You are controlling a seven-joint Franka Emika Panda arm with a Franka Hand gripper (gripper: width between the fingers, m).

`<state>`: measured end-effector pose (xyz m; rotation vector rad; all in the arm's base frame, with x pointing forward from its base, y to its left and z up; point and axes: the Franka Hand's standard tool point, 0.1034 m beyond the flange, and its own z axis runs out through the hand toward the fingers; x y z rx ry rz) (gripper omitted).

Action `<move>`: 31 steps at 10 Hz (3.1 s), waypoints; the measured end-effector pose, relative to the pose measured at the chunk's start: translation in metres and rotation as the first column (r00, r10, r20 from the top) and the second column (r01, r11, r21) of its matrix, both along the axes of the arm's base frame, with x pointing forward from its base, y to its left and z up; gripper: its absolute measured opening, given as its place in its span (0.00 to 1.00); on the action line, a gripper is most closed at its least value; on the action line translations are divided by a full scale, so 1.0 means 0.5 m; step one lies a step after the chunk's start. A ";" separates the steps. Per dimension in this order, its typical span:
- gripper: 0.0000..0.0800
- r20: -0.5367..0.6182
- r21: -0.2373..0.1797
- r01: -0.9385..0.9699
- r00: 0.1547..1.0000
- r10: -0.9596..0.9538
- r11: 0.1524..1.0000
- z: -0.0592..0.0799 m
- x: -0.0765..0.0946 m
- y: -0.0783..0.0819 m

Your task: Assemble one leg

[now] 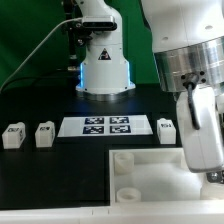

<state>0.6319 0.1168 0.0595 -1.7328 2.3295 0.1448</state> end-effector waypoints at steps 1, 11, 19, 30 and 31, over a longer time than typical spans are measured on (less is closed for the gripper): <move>0.38 0.005 -0.004 -0.029 1.000 0.029 1.000 -0.001 -0.001 0.000; 0.81 -0.026 -0.245 -0.917 0.330 0.944 0.314 -0.001 -0.014 0.022; 0.36 -0.045 -0.253 -0.886 0.412 0.910 0.389 0.001 -0.008 0.014; 0.36 -0.034 -0.033 0.056 0.998 -0.058 0.998 -0.003 0.000 0.008; 0.55 -0.035 -0.032 0.056 0.998 -0.057 0.998 -0.004 -0.001 0.008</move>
Offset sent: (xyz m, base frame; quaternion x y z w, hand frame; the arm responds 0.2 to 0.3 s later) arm -0.0048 0.0010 0.0051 -0.0018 0.0431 -0.3151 0.9481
